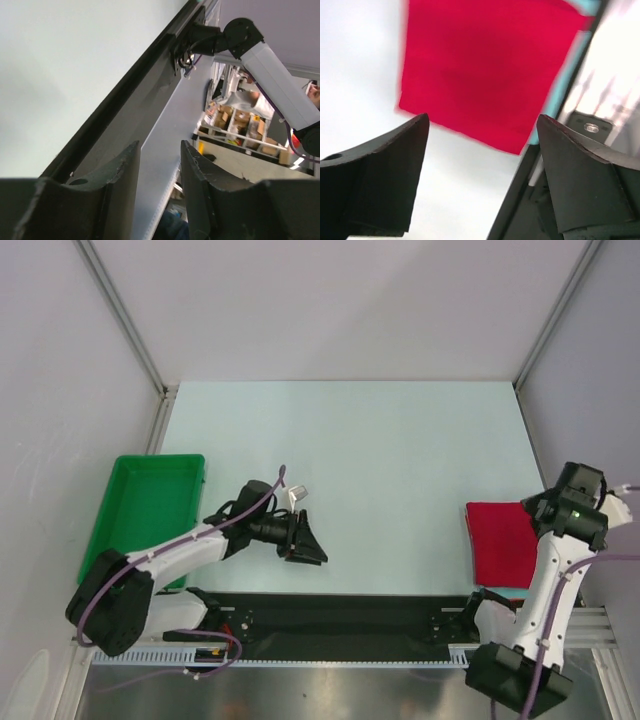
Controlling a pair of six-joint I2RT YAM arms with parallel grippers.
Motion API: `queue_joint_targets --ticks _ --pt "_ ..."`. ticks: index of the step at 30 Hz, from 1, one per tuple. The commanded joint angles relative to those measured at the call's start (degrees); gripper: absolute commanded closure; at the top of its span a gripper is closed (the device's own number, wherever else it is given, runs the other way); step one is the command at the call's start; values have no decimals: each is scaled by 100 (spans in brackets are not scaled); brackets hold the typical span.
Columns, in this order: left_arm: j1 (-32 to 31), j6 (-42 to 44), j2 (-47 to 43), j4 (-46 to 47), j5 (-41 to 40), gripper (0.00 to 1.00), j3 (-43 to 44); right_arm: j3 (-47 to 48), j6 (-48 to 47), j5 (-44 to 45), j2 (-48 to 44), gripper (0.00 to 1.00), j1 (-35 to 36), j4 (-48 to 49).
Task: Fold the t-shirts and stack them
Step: Reset both grippers
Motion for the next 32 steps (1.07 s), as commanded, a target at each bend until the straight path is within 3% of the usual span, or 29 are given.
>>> queue_joint_targets --ticks 1,2,3,6,7,8,12,15,21,25,28,29,32 --pt "74 325 -605 -108 -243 56 118 238 -143 -526 -170 7 917 399" --pt "74 343 -686 -125 -296 55 109 150 -99 -781 -196 7 1407 531" --pt "74 378 -756 -169 -358 54 65 79 93 -993 -214 0 1725 646" --pt "74 352 -1002 -222 -446 52 -206 -438 393 -1801 -232 0 3183 1251" --pt "74 317 -1099 -187 -507 52 -303 -605 777 -1751 -258 0 3675 1601" --pt "82 273 -1326 -117 -499 52 -409 -894 885 -1690 -293 0 4732 1849" --pt "91 -366 -1888 539 -490 50 -1250 -1676 1325 -1600 -206 0 6653 3139" --pt "91 -894 -2546 1122 -604 48 -1743 -2579 1641 -1924 -389 0 7333 4131" --pt "91 -1746 -4252 1490 -1174 42 -2709 -4103 2265 -2357 -1889 0 7406 5566" --pt "82 -2635 -6120 1703 -1386 41 -3625 -5112 2599 -2576 -2848 0 7178 5823" --pt "82 -2901 -7205 889 -1632 39 -3890 -5562 2933 -2717 -3542 0 7143 5946" --pt "82 -2883 -7930 589 -1702 36 -3890 -5842 2995 -2743 -3719 0 7143 5990" --pt "83 -2751 -7360 972 -1554 32 -3899 -6422 3372 -2980 -4272 0 7020 6113"
